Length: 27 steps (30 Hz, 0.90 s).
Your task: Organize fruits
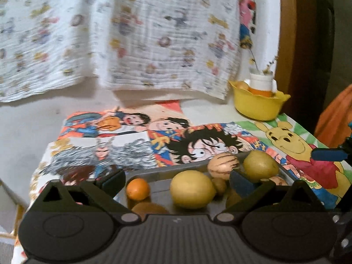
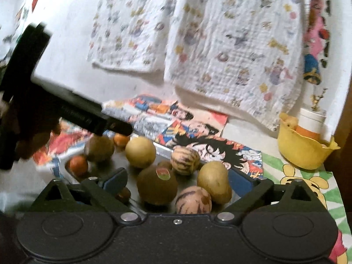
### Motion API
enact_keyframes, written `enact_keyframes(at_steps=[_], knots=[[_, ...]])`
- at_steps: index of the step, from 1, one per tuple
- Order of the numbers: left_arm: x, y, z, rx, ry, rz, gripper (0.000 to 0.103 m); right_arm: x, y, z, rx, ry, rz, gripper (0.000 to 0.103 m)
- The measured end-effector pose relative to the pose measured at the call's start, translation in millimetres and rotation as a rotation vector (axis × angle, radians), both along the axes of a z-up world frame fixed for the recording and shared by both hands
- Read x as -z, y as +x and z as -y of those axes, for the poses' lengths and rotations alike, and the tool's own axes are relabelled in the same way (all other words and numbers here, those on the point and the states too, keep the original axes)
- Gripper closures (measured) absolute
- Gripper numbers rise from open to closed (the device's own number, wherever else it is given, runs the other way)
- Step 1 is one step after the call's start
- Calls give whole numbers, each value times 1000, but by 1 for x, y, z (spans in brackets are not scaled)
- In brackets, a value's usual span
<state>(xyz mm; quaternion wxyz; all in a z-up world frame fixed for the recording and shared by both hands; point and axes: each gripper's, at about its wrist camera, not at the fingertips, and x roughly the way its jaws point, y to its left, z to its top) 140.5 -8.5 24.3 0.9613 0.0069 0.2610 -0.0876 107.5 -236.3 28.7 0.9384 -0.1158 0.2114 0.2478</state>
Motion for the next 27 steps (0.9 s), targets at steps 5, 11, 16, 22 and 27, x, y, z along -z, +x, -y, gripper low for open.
enact_keyframes(at_steps=[5,11,16,22,27], knots=[[0,-25,-11,-70,-19,21,0,-3,-18,1,56,64,20,1],[6,-52,-18,-102,-18,20,0,5,-40,-5,98,86,53,1],[16,-68,-22,-126,5,15,0,12,-51,-6,145,117,52,1],[24,-87,-28,-179,-20,22,0,14,-65,-3,203,180,46,1],[34,-109,-27,-203,-36,39,0,23,-79,-5,248,229,44,1]])
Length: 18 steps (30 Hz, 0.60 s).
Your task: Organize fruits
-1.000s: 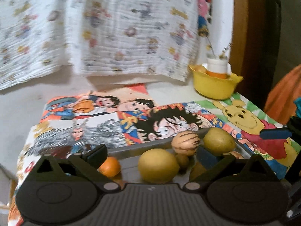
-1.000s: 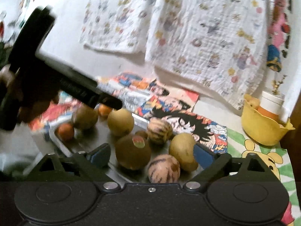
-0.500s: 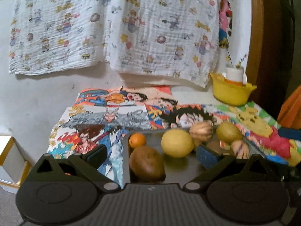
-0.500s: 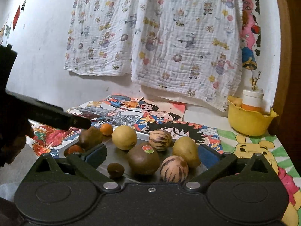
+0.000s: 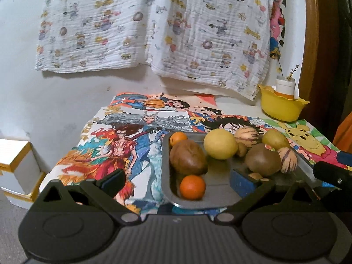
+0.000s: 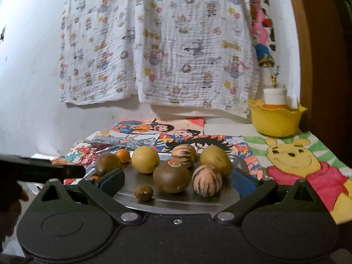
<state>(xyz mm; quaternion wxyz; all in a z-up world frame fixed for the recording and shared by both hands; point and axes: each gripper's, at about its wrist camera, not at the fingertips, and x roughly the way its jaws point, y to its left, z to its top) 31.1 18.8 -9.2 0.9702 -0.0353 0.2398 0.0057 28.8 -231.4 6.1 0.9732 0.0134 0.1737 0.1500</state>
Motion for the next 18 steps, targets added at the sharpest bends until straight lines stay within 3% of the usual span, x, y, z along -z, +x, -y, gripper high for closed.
enact_keyframes(at_steps=[6,18], knots=[[4,-14,12,11,63,3,0,13,-12,-2,25,-2,-12,1],[4,-29,12,-9,72,-15,0,18,-25,7,54,-5,-13,0]])
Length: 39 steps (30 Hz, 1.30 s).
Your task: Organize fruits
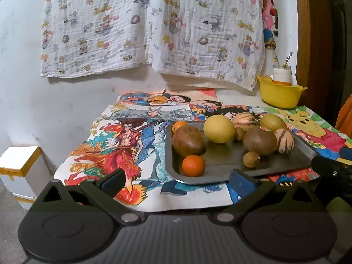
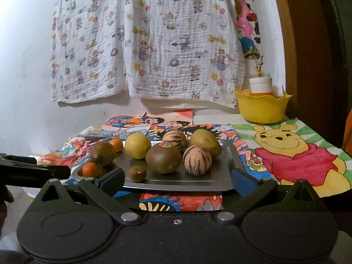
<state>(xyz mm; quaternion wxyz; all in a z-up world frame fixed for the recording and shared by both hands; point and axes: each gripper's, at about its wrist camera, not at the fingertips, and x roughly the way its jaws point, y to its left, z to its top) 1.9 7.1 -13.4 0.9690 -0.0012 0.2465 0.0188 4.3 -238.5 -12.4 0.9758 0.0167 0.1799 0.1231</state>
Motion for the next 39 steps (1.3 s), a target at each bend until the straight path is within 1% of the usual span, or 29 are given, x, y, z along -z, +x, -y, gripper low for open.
enact_keyframes(at_steps=[3,8,39], knots=[[1,-2,0,1,0,-8,0,0,-2,-3,-8,-27,6,0],[0,-2,0,0,0,-6,0,0,-2,-3,-22,-12,0,0],[1,-4,-2,-1,1,-4,0,2,-2,-3,-21,-25,-12,1]])
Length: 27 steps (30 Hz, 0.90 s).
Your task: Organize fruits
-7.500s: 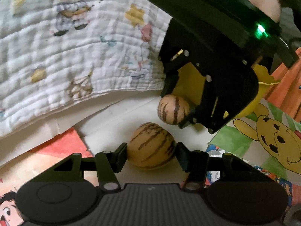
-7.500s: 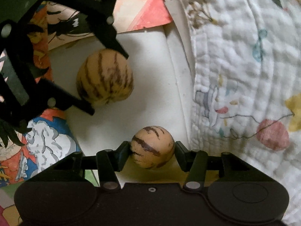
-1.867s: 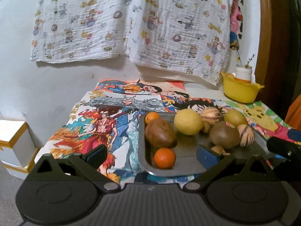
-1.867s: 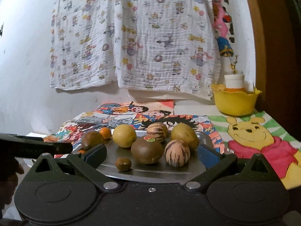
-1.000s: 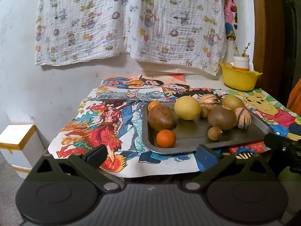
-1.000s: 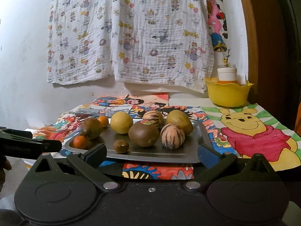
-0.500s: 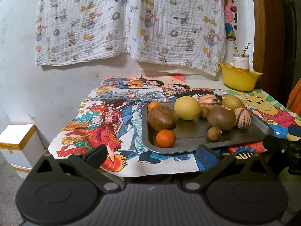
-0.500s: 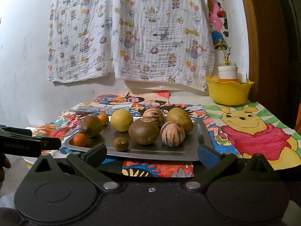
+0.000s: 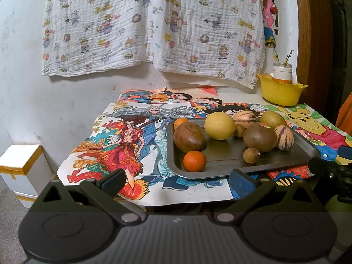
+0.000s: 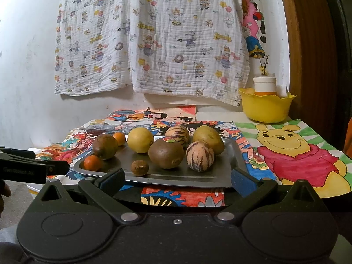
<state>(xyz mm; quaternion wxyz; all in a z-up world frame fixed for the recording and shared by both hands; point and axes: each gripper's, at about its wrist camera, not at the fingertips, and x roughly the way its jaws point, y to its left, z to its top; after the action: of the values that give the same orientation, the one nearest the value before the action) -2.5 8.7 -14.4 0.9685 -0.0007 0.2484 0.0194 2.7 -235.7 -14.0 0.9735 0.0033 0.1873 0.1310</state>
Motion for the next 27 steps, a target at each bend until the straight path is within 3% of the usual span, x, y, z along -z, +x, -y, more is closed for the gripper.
enact_keyframes(at_steps=[27], knots=[[2,0,-1,-9,-10,-10,0,2,2,0,10,-17,-6,1]])
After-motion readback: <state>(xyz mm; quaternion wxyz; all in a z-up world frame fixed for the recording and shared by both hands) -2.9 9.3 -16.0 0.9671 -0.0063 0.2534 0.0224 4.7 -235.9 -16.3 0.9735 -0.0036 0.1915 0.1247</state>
